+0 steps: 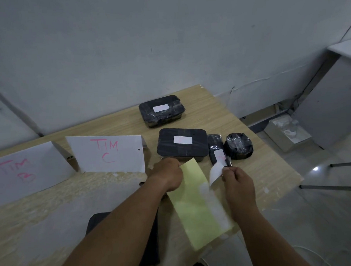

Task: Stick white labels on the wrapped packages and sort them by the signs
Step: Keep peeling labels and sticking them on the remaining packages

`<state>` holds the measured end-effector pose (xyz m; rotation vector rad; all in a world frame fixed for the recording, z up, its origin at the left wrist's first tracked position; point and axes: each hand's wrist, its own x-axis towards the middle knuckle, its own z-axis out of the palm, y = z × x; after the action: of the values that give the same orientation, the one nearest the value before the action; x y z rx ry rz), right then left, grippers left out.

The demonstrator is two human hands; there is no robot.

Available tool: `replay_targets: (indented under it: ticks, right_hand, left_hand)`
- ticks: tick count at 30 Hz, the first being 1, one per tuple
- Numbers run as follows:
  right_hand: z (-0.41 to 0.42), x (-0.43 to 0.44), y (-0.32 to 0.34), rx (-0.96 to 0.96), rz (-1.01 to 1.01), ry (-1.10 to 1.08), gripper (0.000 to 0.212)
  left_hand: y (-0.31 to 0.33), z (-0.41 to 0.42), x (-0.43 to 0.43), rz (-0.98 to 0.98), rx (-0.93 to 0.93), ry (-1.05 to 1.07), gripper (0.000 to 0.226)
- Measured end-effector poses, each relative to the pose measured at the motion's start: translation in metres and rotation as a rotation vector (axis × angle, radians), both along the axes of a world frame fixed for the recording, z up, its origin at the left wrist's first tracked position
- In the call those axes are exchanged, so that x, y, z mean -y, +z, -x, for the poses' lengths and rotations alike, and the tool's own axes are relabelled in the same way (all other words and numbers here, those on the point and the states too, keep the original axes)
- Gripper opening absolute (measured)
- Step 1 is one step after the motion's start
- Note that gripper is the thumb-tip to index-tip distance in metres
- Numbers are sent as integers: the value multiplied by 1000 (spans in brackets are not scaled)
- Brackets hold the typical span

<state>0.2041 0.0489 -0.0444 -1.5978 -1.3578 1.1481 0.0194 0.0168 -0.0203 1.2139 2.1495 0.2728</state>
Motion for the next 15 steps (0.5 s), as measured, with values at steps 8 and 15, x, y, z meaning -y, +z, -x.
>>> replay_targets:
  ticks: [8,15]
  right_hand:
    - [-1,-3,2,-148,127,-115,27]
    - [5,-5,2,-252,231,-102,21]
  left_hand:
    - [-3,-21,7,-286,-462,-363,55]
    - [-4,-40,6,-519,-384,-423,32]
